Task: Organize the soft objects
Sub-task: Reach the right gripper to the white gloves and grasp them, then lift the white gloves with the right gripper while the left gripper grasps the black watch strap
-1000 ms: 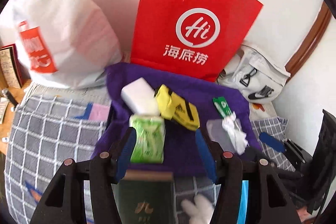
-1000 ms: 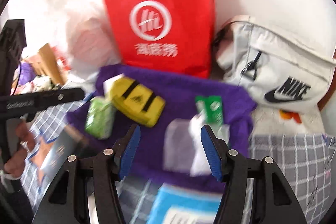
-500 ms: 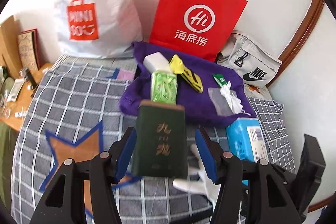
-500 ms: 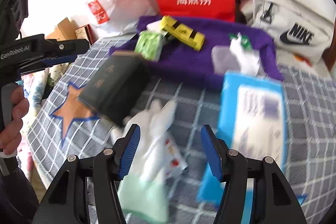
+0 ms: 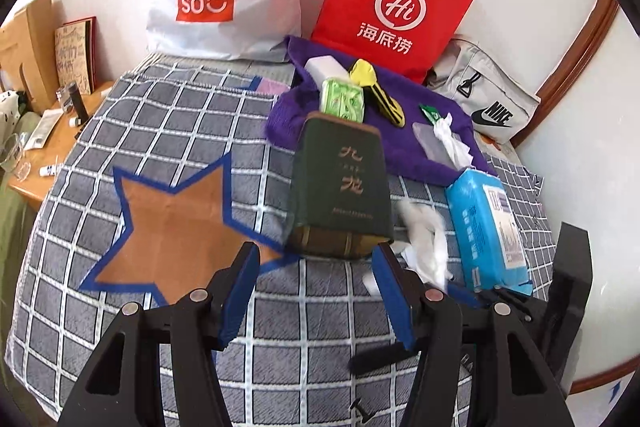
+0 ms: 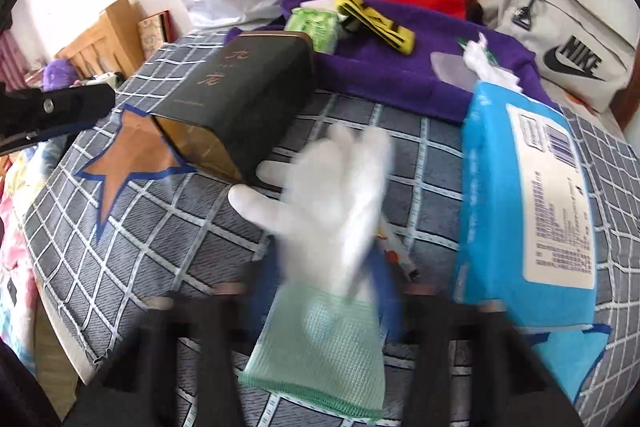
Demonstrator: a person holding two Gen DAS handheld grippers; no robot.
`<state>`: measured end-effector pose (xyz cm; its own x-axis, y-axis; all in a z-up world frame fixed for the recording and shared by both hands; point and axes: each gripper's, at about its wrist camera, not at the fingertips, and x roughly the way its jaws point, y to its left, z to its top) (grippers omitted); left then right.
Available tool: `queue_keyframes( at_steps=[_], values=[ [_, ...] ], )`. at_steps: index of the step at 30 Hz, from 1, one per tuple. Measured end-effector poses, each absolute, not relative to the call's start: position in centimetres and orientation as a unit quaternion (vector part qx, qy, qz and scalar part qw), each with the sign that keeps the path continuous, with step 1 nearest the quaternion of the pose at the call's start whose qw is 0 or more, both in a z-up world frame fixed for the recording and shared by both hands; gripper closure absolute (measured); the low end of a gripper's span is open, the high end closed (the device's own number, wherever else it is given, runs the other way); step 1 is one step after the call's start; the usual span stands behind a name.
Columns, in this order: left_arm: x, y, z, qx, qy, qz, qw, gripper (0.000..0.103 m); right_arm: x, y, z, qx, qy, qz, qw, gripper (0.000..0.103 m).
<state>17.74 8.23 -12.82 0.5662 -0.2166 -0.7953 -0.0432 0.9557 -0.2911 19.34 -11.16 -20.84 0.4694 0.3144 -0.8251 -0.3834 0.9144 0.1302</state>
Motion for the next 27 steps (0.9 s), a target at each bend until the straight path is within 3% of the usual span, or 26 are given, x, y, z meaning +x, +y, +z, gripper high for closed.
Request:
queue_keyframes(
  at_steps=[13, 20, 27],
  values=[
    [15.9, 6.5, -14.1, -0.126, 0.480, -0.055, 0.866, 0.047, 14.5, -16.1, -15.7, 0.014, 0.404, 0.233, 0.884, 0.093],
    [15.2, 3.2, -16.0, -0.095, 0.500, -0.080, 0.857, 0.047, 10.7, -19.8, -16.1, 0.064, 0.406, 0.255, 0.875, 0.093],
    [14.6, -0.3, -17.5, -0.064, 0.508, -0.124, 0.850, 0.046, 7.9, -22.5, -18.0, 0.029, 0.412, 0.208, 0.887, 0.093]
  ],
)
